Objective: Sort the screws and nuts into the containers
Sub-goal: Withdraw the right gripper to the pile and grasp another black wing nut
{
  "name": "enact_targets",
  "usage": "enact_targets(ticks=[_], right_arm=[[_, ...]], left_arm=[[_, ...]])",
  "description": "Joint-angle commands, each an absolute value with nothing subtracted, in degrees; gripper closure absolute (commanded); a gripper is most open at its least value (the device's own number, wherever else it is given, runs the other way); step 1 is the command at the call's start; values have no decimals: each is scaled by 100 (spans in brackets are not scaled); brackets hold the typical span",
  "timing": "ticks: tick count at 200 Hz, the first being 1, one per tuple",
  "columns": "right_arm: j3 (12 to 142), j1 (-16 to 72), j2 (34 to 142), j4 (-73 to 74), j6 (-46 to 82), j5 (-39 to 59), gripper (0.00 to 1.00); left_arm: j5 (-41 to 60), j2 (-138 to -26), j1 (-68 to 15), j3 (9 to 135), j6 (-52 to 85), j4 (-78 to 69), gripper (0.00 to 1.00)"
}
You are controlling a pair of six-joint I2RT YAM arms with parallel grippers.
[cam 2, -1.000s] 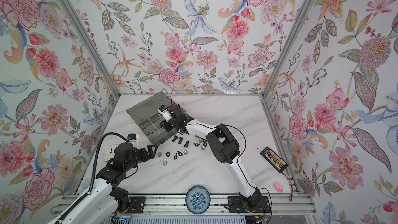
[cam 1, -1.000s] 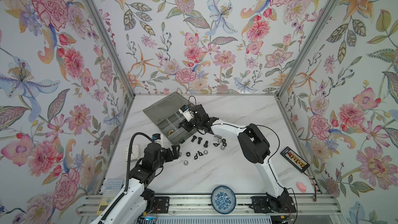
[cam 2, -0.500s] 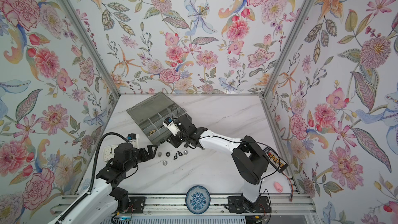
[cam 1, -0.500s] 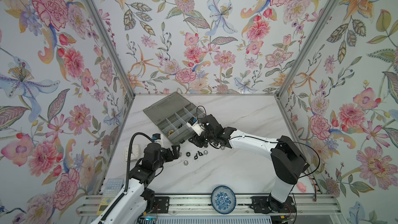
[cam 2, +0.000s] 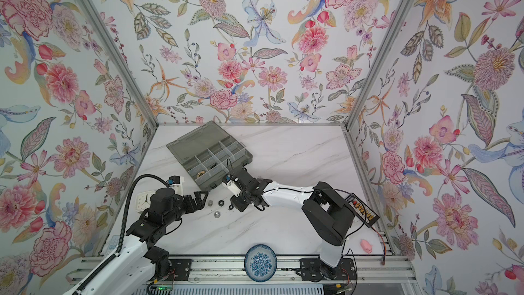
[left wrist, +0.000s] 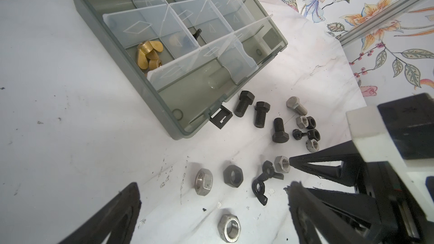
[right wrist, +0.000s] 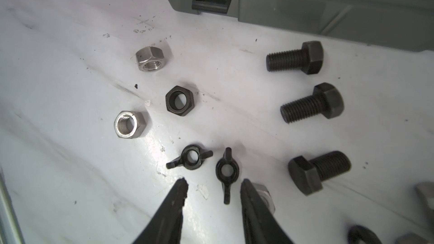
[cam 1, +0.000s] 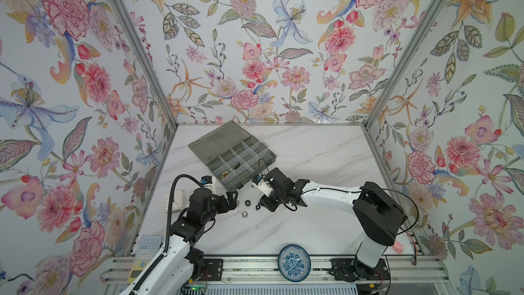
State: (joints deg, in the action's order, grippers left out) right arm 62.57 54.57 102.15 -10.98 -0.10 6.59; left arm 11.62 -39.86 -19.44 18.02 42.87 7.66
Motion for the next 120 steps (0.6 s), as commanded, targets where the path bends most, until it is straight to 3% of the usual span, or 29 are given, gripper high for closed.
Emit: enact_targets(ticks=[1, 120], right_arm=[[6272, 5455, 10448, -1123, -156, 568, 59], [6394, 5293, 10905, -696, -229, 705, 69]], left_arm=[[1222, -3947, -1881, 1812, 4289, 695, 1], [1140, -3965, -1883, 1766, 4284, 690, 1]])
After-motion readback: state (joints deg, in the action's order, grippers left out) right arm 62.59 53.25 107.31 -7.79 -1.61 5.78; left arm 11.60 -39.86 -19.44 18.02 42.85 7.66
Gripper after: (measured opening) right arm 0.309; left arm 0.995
